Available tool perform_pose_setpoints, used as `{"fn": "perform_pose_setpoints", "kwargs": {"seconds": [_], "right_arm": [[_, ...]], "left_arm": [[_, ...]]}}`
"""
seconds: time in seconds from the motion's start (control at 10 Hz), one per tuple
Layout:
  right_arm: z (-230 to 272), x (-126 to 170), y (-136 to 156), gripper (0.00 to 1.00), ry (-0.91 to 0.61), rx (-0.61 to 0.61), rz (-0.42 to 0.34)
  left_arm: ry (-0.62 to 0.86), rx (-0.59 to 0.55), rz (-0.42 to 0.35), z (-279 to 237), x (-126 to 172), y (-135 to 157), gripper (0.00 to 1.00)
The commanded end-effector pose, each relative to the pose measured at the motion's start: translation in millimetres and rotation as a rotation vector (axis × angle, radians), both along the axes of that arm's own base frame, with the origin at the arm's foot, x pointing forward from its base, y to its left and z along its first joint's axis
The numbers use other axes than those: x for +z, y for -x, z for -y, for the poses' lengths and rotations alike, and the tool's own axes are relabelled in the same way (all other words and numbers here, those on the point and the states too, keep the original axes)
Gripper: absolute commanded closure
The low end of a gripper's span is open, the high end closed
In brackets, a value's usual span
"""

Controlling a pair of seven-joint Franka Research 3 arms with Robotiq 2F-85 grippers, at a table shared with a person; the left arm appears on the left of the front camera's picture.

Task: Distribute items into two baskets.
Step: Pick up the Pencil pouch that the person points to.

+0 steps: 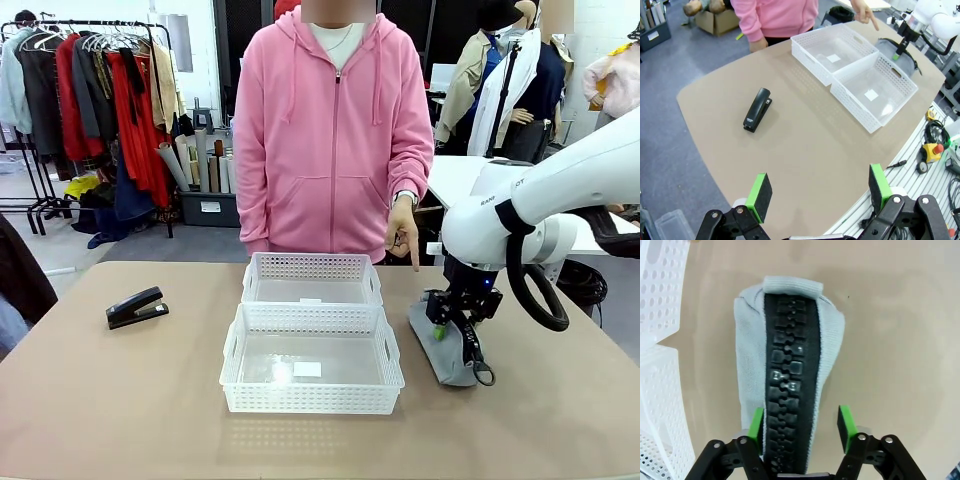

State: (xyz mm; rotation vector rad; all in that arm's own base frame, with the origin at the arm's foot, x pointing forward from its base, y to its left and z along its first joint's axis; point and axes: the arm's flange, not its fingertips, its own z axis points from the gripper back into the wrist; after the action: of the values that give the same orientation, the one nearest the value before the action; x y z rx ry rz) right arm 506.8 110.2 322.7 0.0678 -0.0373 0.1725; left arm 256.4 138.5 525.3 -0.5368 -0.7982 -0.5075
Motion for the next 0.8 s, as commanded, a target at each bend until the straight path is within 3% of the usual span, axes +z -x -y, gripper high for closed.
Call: {"fn": "perform_pose_setpoints", "kwargs": {"seconds": [0.0,0.1,0.2,0.5,0.6,0.7], "right_arm": [[-3.7,-0.6,2.3,0.73,-0.001,0.020,0.020],[-4.5,-0.9,2.5,0.93,-0.007,0.027,0.015],[-5.5,-1.4,2.5,1.00,-0.013,0.029,0.014],[-6.5,1.4,4.9,1.00,-0.102,0.040,-0.002],[-8.1,0.1,1.8,1.00,-0.009,0.016,-0.001],[-8.1,0.1,1.8,1.00,-0.009,0.016,-0.001]], "left_arm": [[0.006,-0.003,0.004,0.2,0.3,-0.2,0.00],[0.006,-0.003,0.004,0.2,0.3,-0.2,0.00],[0.006,-0.003,0.004,0.2,0.3,-0.2,0.00],[0.006,-0.003,0.004,0.2,0.3,-0.2,0.00],[0.006,-0.003,0.004,0.2,0.3,-0.2,0.00],[0.006,-0.003,0.004,0.2,0.3,-0.2,0.00]]}}
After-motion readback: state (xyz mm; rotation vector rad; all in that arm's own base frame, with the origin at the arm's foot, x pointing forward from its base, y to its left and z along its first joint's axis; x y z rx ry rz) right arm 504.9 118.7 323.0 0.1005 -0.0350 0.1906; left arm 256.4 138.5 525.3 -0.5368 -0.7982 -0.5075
